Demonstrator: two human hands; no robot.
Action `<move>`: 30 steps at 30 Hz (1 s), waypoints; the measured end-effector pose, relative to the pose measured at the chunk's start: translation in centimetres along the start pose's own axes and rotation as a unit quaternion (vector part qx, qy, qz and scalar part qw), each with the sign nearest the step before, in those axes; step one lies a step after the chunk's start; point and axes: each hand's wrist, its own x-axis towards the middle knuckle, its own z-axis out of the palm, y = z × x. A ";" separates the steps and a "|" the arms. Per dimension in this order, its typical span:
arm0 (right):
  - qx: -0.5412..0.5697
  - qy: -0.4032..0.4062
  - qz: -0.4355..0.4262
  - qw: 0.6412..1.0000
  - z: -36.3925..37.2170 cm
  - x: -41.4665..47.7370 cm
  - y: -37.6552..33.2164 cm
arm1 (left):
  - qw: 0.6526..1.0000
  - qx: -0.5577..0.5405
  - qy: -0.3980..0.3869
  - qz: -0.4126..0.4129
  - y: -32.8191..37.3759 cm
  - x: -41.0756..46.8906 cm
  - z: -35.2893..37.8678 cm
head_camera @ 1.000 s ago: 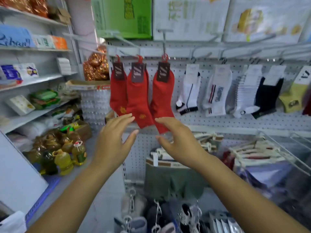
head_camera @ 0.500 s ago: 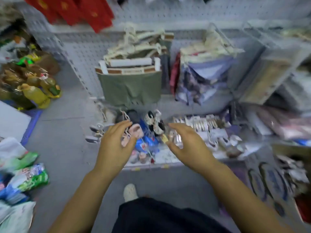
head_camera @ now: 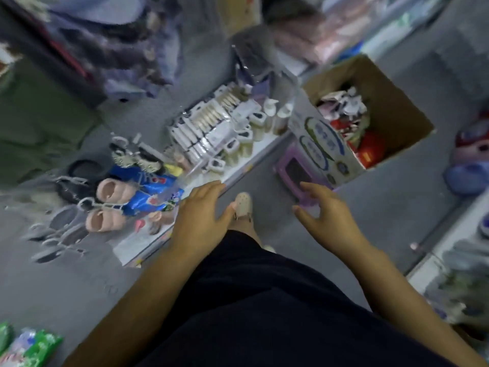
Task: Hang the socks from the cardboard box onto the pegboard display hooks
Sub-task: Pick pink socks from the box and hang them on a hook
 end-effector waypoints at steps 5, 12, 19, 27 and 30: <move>0.030 0.058 0.113 0.991 -3.2 1.2 3.6 | 0.995 0.021 -0.054 0.087 4.1 8.3 1.8; 0.071 0.140 0.231 0.960 -7.5 8.0 6.2 | 0.969 0.092 -0.141 0.183 9.1 23.0 3.4; 0.172 0.227 0.301 0.910 -9.0 15.6 8.5 | 0.932 0.179 -0.219 0.226 13.8 35.9 5.7; 0.286 0.242 0.327 0.868 -9.5 25.1 12.7 | 0.963 0.120 -0.216 0.109 17.3 45.8 12.3; 0.313 0.220 0.321 0.866 -9.4 29.5 14.6 | 0.969 0.091 -0.223 0.060 17.3 47.6 14.9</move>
